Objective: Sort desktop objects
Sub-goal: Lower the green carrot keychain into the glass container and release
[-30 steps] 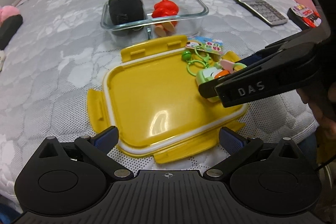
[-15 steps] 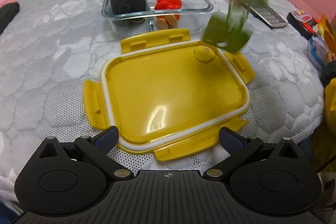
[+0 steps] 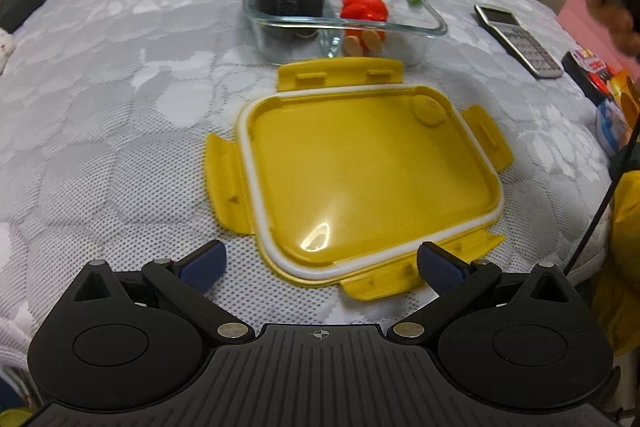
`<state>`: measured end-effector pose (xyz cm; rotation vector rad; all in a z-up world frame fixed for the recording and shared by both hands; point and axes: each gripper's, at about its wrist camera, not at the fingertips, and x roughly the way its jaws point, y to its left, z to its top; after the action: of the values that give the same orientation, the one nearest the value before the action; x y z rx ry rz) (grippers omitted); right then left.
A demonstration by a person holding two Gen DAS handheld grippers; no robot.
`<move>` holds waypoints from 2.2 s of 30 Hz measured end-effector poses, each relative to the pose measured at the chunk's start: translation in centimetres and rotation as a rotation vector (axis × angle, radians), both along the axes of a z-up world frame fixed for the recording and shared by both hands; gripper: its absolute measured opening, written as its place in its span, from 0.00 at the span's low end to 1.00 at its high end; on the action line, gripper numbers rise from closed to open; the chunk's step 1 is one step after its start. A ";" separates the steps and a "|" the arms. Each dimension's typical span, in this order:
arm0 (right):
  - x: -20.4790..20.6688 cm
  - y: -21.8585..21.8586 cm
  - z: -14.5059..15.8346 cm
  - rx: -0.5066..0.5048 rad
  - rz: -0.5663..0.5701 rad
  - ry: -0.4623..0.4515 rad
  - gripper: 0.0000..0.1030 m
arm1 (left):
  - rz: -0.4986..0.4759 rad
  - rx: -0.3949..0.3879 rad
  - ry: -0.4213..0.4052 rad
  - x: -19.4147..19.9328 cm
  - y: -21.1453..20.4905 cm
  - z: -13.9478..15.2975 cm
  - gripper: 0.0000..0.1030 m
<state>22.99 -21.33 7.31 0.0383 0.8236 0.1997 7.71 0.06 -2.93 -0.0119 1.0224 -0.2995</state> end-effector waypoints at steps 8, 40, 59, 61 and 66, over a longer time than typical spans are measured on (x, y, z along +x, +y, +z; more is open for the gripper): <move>1.9 1.9 -3.5 -0.032 0.002 0.063 0.62 | -0.007 -0.006 0.013 0.5 0.0 -0.5 1.00; -0.3 -0.8 -4.3 0.066 -0.033 -0.077 0.62 | 0.034 0.057 0.004 1.5 -1.4 0.9 1.00; 1.8 1.9 -3.0 -0.143 -0.009 -0.011 0.50 | 0.021 0.016 -0.005 1.4 -0.1 1.1 1.00; 1.5 1.9 -2.0 -0.180 -0.013 -0.035 0.50 | 0.016 0.003 -0.011 1.5 0.0 1.2 1.00; 1.8 2.4 -0.2 -0.115 -0.003 -0.007 0.51 | -0.022 -0.006 -0.048 1.7 -0.5 1.8 1.00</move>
<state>24.83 -18.91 7.15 -0.0695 0.8269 0.1494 9.44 -0.40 -1.13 0.0011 0.9742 -0.3220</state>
